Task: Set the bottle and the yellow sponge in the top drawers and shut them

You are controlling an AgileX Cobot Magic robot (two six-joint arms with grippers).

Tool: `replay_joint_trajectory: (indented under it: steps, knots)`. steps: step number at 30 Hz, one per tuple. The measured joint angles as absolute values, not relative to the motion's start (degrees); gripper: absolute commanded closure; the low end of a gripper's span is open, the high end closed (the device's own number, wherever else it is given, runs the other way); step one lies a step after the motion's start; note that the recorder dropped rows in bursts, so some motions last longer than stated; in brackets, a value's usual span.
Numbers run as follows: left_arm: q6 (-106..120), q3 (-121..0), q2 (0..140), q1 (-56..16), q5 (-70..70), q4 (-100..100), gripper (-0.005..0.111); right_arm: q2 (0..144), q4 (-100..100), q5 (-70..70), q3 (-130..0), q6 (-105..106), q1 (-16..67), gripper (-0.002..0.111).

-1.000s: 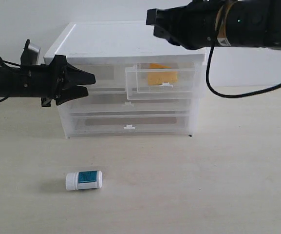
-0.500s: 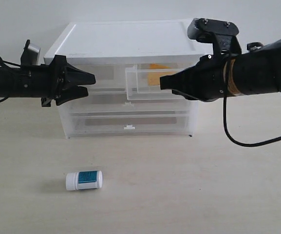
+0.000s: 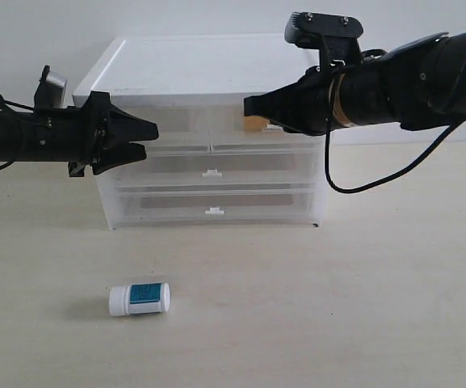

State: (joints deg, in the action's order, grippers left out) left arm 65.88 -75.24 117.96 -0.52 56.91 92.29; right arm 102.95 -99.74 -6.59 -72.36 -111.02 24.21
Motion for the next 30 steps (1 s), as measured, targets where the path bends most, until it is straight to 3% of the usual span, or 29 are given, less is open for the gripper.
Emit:
replay_joint_trajectory:
  steps: [9,17,25,27,30]
  knots:
    - [65.7,-75.6,118.0,0.2,57.9,90.9,0.054,102.5,-99.7,-18.7,-73.4,-114.6,24.2,0.104]
    - [64.3,-75.8,118.5,3.8,66.6,90.6,0.072,100.3,-99.7,-23.0,-68.5,-114.4,24.1,0.104]
    - [62.2,-71.8,118.5,4.0,69.2,90.2,0.073,100.2,-99.7,-22.7,-62.6,-112.0,24.1,0.103]
    - [62.7,-70.5,118.5,4.0,69.2,90.0,0.073,100.2,-99.9,-22.2,-62.1,-111.4,24.1,0.095]
    - [63.2,-69.9,118.5,4.0,69.3,89.9,0.073,100.1,-99.9,-19.7,-62.0,-111.2,24.1,0.069]
